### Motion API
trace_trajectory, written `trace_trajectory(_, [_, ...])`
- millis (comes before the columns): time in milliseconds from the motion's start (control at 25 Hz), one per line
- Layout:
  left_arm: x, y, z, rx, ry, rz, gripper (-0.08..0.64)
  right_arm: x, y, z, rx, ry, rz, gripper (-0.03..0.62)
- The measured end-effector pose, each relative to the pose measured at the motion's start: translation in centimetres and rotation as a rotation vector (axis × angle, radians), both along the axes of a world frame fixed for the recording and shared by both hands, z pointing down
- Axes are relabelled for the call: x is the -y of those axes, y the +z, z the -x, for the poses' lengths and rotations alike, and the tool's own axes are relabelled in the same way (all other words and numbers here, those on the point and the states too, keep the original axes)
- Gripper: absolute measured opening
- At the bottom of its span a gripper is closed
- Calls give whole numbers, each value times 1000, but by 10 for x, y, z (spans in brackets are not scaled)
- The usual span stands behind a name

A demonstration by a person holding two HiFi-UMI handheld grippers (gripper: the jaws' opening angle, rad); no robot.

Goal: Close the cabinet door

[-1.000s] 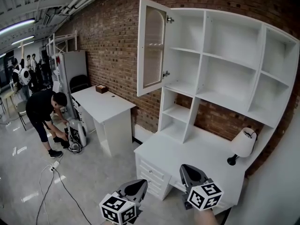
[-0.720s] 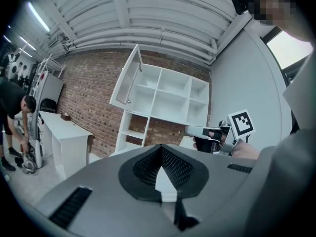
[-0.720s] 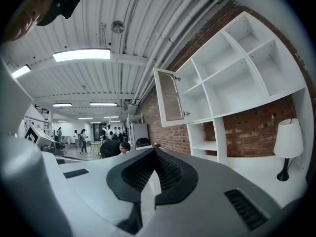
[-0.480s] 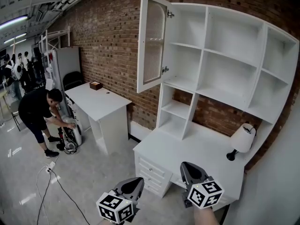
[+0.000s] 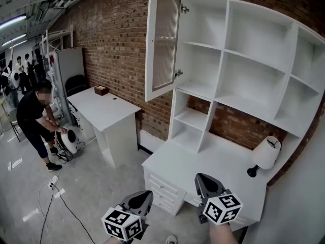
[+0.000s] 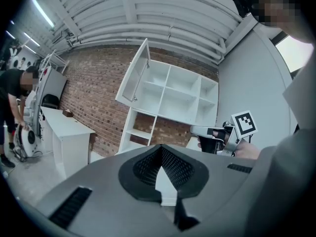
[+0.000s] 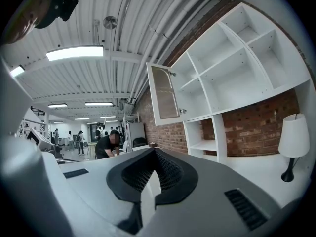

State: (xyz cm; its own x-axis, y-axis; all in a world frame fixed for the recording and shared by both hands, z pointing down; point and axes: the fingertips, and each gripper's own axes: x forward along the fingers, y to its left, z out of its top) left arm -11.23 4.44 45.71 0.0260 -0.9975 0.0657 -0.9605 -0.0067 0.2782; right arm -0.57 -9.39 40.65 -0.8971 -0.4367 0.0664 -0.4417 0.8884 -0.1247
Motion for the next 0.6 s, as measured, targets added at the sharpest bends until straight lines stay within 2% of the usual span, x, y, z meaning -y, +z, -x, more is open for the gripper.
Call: trace_trajectory(600, [126, -10, 63, 16, -88, 2, 8, 136, -3, 47, 0, -37, 18, 26])
